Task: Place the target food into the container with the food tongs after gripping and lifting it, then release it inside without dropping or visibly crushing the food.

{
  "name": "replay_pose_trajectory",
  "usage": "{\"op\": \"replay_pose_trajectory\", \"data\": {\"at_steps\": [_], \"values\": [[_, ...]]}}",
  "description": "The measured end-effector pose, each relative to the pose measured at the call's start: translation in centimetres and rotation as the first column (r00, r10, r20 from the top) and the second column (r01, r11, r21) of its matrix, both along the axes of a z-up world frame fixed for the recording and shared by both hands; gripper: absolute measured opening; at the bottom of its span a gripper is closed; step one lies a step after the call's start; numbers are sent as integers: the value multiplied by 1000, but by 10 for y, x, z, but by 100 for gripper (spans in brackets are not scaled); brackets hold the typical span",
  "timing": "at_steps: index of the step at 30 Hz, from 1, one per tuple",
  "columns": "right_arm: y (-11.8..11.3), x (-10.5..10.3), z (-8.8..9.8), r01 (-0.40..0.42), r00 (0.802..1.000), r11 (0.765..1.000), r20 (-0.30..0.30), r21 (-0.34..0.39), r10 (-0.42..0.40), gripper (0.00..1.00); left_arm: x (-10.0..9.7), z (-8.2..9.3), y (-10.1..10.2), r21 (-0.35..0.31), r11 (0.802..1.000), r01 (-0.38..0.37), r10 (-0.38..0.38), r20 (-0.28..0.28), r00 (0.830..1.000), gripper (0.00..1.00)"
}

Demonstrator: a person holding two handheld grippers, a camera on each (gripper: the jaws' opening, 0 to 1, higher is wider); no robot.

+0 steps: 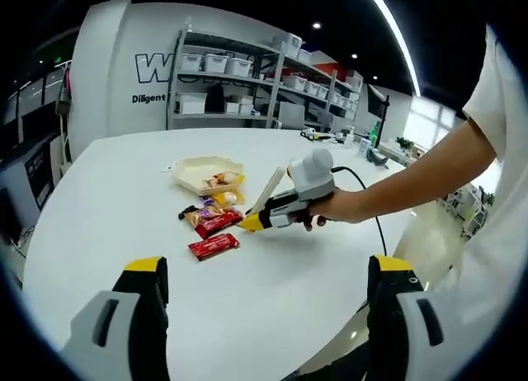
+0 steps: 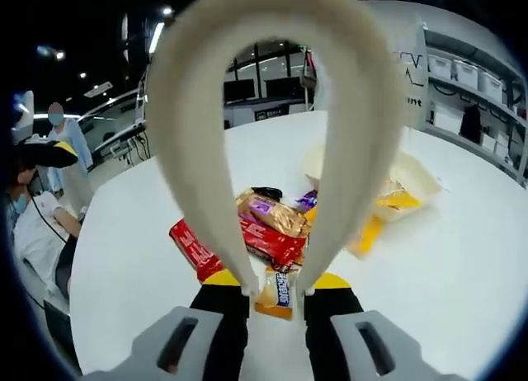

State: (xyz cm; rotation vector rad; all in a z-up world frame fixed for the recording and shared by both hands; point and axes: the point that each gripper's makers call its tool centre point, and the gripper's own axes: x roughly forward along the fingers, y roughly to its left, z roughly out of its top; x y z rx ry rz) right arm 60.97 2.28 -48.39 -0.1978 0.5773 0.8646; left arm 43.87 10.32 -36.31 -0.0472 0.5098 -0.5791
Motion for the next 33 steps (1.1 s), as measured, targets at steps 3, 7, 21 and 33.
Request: {"op": "replay_pose_trajectory", "data": {"at_steps": [3, 7, 21, 33], "values": [[-2, 1, 0, -7, 1000, 1000, 8, -11, 7, 13, 0, -1, 1, 7, 1000, 1, -1, -2, 1000, 99], [-1, -2, 2, -17, 1000, 1000, 11, -17, 17, 12, -2, -5, 2, 18, 1000, 2, -2, -18, 1000, 99], [-27, 8, 37, 33, 999, 997, 20, 65, -35, 13, -2, -6, 2, 17, 1000, 7, -7, -21, 1000, 99], [-33, 34, 71, 44, 997, 997, 64, 71, -48, 13, -4, -12, 4, 41, 999, 6, -5, -35, 999, 99]]}}
